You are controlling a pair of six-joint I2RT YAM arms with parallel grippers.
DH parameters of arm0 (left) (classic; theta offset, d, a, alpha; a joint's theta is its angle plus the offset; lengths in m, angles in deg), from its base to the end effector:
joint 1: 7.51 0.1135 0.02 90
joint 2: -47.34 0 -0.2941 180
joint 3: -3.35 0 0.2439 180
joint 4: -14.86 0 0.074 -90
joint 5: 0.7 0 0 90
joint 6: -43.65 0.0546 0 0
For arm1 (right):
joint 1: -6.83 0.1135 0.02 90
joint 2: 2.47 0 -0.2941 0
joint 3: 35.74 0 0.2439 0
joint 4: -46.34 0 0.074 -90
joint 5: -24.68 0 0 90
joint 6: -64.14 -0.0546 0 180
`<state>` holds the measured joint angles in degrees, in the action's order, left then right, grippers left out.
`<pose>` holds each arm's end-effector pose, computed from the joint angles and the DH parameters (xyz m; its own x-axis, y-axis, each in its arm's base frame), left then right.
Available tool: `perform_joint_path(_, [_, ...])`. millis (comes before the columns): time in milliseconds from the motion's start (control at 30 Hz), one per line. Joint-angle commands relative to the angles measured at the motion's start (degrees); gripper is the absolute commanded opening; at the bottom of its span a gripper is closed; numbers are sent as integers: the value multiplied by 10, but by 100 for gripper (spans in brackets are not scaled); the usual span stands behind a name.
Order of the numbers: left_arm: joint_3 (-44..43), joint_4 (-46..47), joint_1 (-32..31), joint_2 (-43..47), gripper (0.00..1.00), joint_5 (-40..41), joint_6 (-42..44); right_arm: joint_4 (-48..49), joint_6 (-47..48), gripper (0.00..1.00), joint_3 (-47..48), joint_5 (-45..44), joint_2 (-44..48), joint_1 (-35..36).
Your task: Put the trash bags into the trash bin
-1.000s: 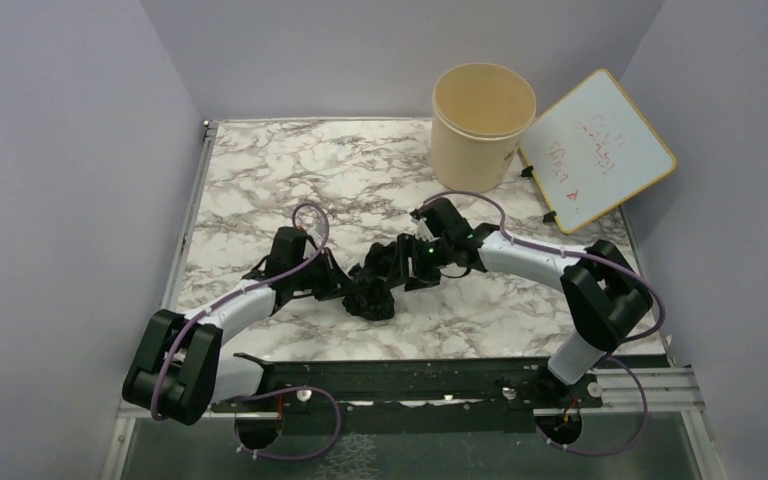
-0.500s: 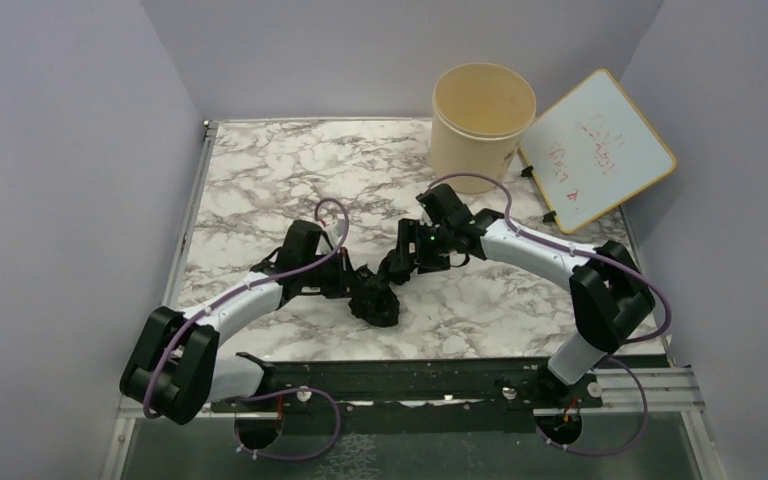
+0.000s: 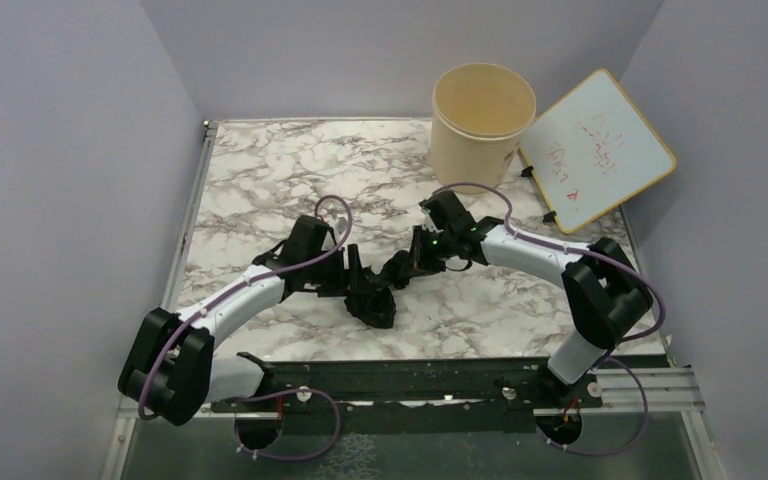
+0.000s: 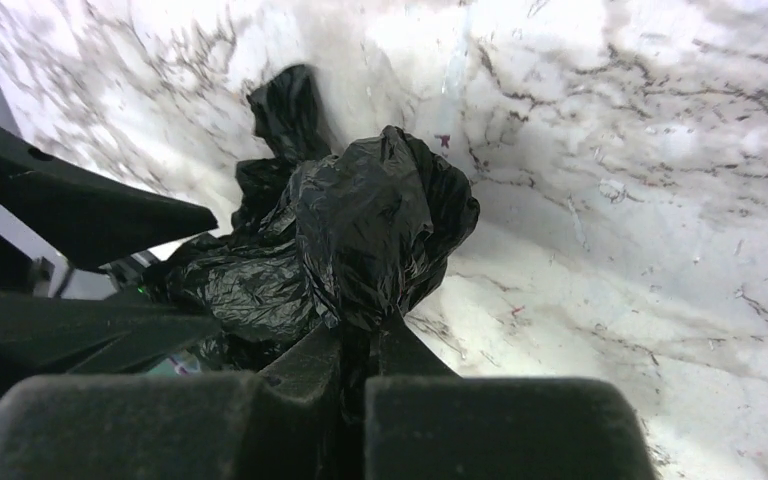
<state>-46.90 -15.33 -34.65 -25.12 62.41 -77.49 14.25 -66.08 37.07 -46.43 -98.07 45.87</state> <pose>0.1952 -0.1278 0.2045 -0.9408 -0.0360 -0.3369 0.1938 0.7585 -0.6222 0.2575 0.2316 0.2089 -0.9633 0.0054 -0.2683 -0.1553 0.8042 0.5737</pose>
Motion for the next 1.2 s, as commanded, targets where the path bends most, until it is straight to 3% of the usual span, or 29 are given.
perform_joint_path(0, [-20, -68, -2, 69, 79, 139, -29, 44, -64, 0, -12, -10, 19, -11])
perform_joint_path(67, [-20, -73, -1, 104, 97, 160, -43, 36, -89, 0, -23, -40, 29, -17])
perform_joint_path(100, [-19, -76, -1, 118, 99, 167, -52, 30, -101, 0, -30, -57, 37, -23])
perform_joint_path(267, [16, -56, -2, 162, 99, 146, -96, 62, -183, 1, -117, -61, 88, -101])
perform_joint_path(333, [45, -1, -3, 178, 99, 112, -113, 94, -171, 0, -137, -32, 95, -113])
perform_joint_path(433, [72, 86, -8, 175, 99, 78, -160, 65, -136, 0, -129, -3, 87, -113])
perform_joint_path(667, [10, 98, -83, 88, 99, 122, -165, 62, -164, 0, -199, -7, 150, -113])
perform_joint_path(1033, [53, 117, -184, 76, 99, 179, -143, 12, -183, 1, -199, -59, 164, -114])
perform_joint_path(1100, [62, 124, -190, 68, 96, 201, -129, 18, -181, 1, -200, -51, 161, -113])
perform_joint_path(1167, [71, 135, -199, 45, 76, 229, -93, 35, -177, 0, -200, -33, 157, -114])
